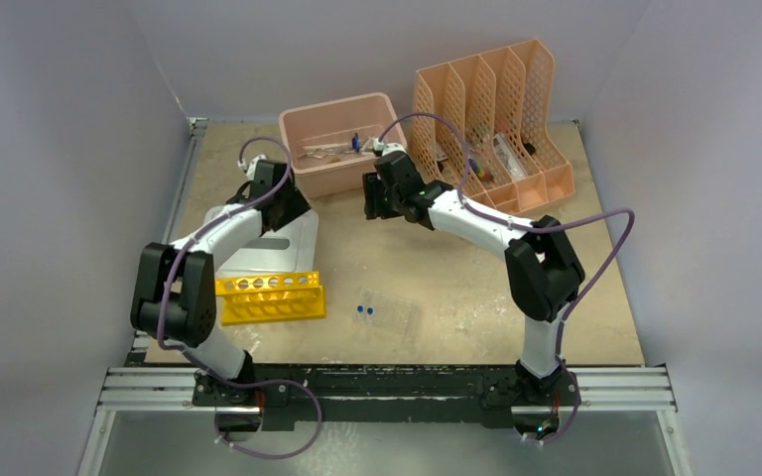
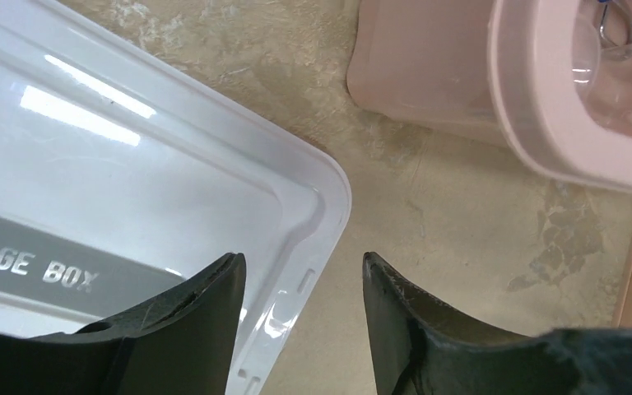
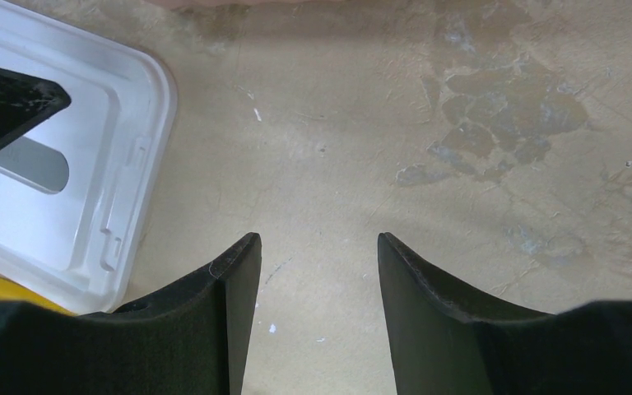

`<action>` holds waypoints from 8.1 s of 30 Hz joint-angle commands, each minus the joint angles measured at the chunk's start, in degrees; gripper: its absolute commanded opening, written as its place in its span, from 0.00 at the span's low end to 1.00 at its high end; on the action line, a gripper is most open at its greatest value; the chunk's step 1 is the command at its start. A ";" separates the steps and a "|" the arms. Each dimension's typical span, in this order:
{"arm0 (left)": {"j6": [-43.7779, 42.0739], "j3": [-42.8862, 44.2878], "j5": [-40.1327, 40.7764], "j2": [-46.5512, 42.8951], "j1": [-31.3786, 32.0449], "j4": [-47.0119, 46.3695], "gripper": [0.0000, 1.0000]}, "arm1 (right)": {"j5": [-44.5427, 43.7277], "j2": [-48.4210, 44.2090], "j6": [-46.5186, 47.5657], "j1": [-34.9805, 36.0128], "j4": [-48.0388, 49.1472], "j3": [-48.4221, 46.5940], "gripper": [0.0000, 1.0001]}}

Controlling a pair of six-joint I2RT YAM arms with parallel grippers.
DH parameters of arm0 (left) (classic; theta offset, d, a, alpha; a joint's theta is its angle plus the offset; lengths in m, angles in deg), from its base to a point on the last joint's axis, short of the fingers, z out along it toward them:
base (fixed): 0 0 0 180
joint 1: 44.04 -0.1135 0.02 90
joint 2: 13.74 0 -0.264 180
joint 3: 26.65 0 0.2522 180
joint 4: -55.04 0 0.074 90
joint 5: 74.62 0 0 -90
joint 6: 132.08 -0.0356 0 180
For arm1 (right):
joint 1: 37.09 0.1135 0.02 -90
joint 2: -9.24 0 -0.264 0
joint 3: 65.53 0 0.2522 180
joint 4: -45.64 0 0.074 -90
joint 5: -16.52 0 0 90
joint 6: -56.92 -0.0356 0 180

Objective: Organize the chemistry lab equipment

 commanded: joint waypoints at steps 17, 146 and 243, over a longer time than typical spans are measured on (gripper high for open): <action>-8.55 -9.42 -5.78 -8.78 2.31 -3.57 0.54 | 1.30 15.60 6.73 -0.31 -0.47 -26.33 0.56; 6.46 -10.09 -17.75 -13.57 3.13 -0.28 0.72 | 20.34 -3.70 -1.79 -11.64 -28.22 2.58 0.00; 22.27 16.92 -41.76 8.24 -18.70 -15.75 0.16 | 0.43 7.62 9.55 -12.32 -2.61 -26.03 0.58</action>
